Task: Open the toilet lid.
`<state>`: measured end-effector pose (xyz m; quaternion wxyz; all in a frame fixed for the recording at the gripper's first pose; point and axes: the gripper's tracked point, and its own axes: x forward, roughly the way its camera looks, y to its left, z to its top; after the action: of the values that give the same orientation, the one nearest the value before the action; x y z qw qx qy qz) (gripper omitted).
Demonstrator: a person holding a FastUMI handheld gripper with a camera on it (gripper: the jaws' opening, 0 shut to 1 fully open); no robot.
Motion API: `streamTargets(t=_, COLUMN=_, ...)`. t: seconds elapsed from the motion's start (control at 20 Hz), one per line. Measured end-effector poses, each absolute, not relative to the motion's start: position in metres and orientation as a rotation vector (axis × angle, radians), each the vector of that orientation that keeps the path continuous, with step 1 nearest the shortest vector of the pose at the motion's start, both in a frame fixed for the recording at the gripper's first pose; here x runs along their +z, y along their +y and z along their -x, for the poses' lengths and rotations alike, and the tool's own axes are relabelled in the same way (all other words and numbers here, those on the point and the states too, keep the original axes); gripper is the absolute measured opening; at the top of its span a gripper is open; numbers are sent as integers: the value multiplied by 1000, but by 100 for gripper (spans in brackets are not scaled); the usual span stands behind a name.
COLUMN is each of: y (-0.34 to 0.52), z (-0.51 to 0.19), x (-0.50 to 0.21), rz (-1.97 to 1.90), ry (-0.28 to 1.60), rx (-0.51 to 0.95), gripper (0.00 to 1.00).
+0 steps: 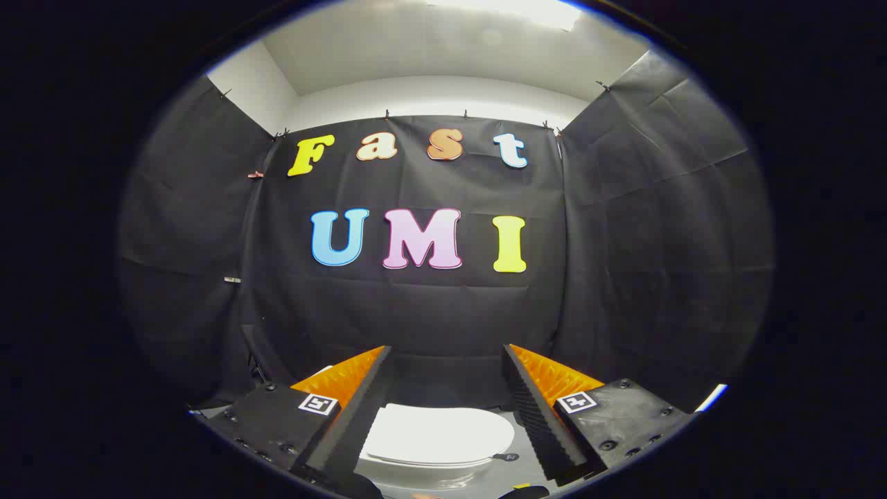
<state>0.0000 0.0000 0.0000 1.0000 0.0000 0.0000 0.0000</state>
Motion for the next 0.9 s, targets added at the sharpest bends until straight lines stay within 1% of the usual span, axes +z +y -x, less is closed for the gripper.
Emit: streamTargets(t=0.9, y=-6, z=2, x=-1, rz=15, ry=-3, rx=-14, gripper=99)
